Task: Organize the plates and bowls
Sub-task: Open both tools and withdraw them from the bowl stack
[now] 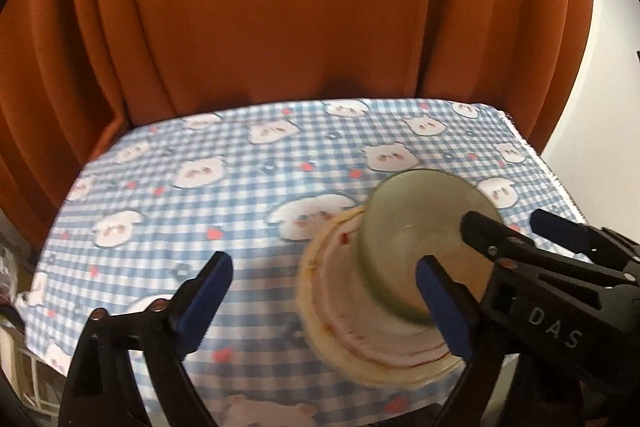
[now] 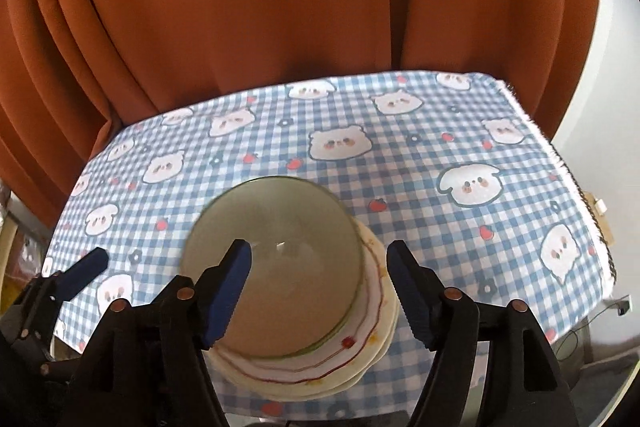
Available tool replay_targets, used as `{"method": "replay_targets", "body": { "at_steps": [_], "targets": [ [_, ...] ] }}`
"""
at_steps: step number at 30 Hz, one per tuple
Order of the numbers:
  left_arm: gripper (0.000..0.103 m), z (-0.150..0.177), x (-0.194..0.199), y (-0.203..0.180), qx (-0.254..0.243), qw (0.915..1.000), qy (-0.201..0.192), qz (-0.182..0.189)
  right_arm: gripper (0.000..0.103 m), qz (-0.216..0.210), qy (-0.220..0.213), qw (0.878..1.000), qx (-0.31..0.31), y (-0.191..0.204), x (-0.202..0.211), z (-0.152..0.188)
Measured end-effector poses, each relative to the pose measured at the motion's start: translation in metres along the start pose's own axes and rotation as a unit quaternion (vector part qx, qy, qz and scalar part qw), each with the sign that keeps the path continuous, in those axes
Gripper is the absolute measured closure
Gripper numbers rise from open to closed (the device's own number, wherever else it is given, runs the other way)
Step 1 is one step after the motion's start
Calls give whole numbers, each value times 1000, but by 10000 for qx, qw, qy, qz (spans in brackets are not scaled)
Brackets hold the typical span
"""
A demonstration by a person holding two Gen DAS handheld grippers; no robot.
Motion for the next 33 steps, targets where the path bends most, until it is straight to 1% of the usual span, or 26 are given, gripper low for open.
{"method": "replay_targets", "body": {
  "at_steps": [2, 5, 9, 15, 19, 23, 27, 30, 33],
  "targets": [
    [5, 9, 5, 16, -22, 10000, -88, -10, 27, 47, -106, 9999, 14, 15, 5, 9],
    [4, 24, 9, 41, 11, 9999, -115, 35, 26, 62, -207, 9998, 13, 35, 9, 24],
    [4, 43, 11, 76, 101, 9995, -269, -109, 26, 39, -326, 9995, 1, 63, 11, 46],
    [4, 69, 14, 121, 233, 9983, -478, -229, 26, 60, -623, 9978, 195, 104, 10, 74],
    [4, 83, 13, 147, 352, 9977, -465, -347, 26, -13, -710, 9972, 247, 125, 7, 89],
    [4, 94, 13, 165, 397, 9973, -427, -441, 23, -51, -785, 9964, 308, 142, 3, 102],
    [3, 99, 14, 178, 428, 9973, -395, -455, 22, -100, -754, 9967, 279, 153, -1, 111],
    [2, 100, 17, 185, 529, 9966, -459, -441, 22, -84, -775, 9965, 297, 158, 0, 114],
    [0, 100, 18, 190, 576, 9958, -474, -531, 22, -110, -731, 9968, 307, 162, -2, 115]
  ]
}}
Point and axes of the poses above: each gripper's, at about its wrist camera, not at the fingertips, and x roughly against the way its jaws point, y to its left, z to its underside, the point moved 2 cm from there along -x, roughly the way its jaws point, and after that the axes turned 15 degrees about -z, right-handed, at the moved point
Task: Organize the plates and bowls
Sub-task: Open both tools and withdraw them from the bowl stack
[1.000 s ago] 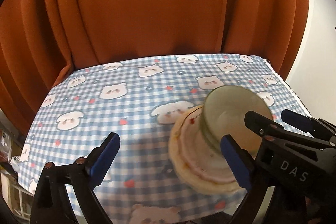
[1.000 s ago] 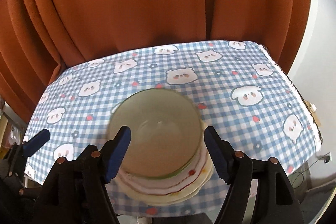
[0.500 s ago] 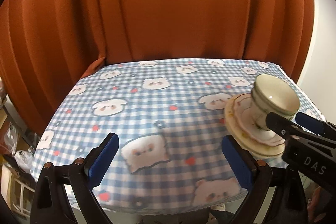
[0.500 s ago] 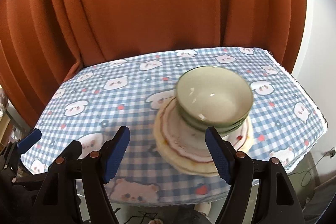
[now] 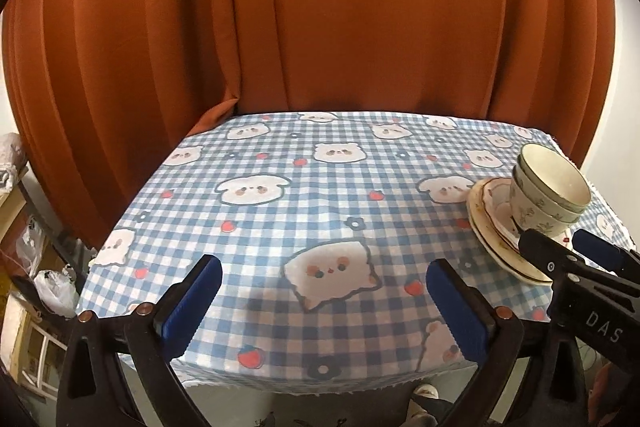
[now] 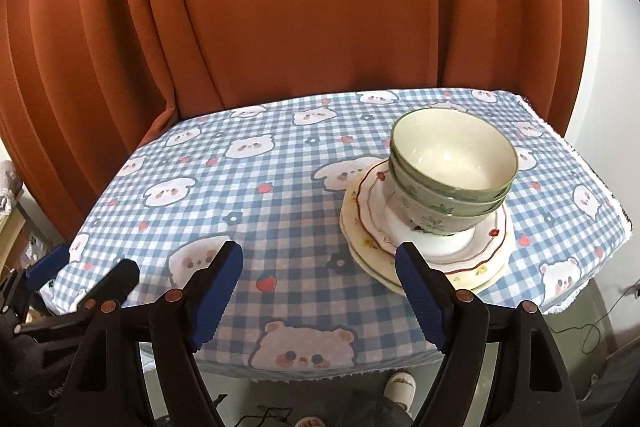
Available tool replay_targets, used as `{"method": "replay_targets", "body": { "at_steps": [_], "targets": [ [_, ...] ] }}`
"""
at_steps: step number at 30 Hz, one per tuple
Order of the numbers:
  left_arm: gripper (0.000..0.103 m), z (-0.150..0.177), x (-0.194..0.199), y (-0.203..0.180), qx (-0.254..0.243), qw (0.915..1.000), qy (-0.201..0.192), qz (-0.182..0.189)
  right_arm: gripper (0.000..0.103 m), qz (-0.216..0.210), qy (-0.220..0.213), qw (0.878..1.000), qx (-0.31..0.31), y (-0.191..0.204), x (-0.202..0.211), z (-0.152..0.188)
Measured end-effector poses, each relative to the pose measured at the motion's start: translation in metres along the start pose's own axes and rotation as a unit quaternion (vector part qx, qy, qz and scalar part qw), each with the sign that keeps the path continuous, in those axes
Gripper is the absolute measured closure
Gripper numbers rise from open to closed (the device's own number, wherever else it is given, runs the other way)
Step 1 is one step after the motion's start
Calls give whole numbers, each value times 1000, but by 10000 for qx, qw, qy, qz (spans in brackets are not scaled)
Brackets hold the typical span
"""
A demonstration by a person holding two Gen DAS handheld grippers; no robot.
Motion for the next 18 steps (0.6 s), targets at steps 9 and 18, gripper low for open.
{"method": "replay_targets", "body": {
  "at_steps": [9, 18],
  "targets": [
    [0, -1, 0, 4, 66, 10000, -53, 25, 22, -5, 27, 9999, 128, 8, -1, -2],
    [0, -1, 3, -3, 88, 9999, -50, 117, 22, 89, 55, 9999, 54, 3, 3, -3]
  ]
}}
Point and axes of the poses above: each gripper's, at about its wrist camera, not at the fingertips, and x roughly against the way its jaws point, y to its left, z to its underside, the point moved 2 cm from there along -x, roughly the way its jaws point, and after that the axes turned 15 degrees about -z, right-handed, at the moved point
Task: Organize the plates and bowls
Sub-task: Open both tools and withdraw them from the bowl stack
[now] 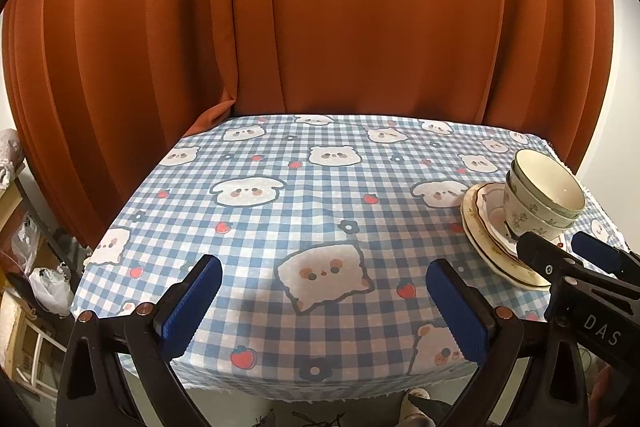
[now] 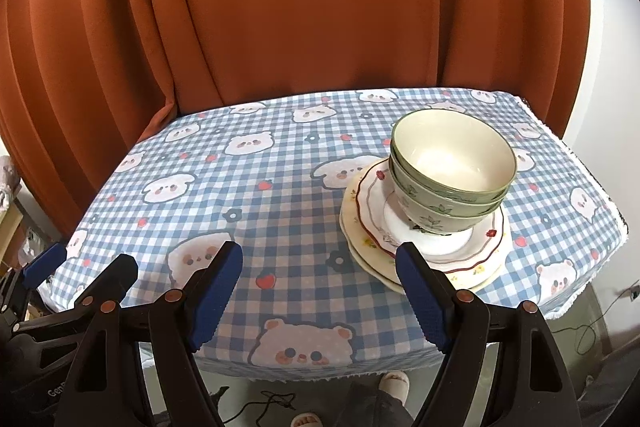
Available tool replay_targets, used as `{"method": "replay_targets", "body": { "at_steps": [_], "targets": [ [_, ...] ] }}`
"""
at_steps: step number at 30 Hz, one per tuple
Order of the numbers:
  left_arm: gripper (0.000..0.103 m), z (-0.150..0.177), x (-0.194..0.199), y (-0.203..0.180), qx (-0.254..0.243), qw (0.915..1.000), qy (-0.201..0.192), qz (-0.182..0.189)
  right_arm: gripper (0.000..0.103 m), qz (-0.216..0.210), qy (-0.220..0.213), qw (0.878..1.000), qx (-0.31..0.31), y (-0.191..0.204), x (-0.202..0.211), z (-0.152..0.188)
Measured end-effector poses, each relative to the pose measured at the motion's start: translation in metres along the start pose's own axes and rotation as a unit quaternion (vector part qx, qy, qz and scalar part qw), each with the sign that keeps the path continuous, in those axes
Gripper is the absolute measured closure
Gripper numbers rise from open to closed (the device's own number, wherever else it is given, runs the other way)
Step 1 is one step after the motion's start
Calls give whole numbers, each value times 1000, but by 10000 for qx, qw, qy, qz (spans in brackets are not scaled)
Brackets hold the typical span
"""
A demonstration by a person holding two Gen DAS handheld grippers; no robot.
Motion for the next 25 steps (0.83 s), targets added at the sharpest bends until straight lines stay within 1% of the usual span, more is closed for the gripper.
{"method": "replay_targets", "body": {
  "at_steps": [13, 22, 25],
  "targets": [
    [0, -2, 4, -3, 12, 9999, -105, 40, 22, 108, -124, 9998, 65, 0, 9, -1],
    [0, -3, 3, 0, 25, 9999, -91, 57, 21, 124, -147, 9998, 55, 2, 9, -2],
    [0, -4, 4, 2, 44, 9998, -154, 92, 21, 122, -127, 9998, 50, 2, 8, -2]
  ]
}}
Point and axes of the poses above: each gripper's, at about its wrist camera, not at the fingertips, and x roughly against the way its jaws point, y to its left, z to its underside, the point moved 2 cm from there along -x, roughly the way its jaws point, and after that the axes turned 15 degrees about -z, right-handed, at the moved point
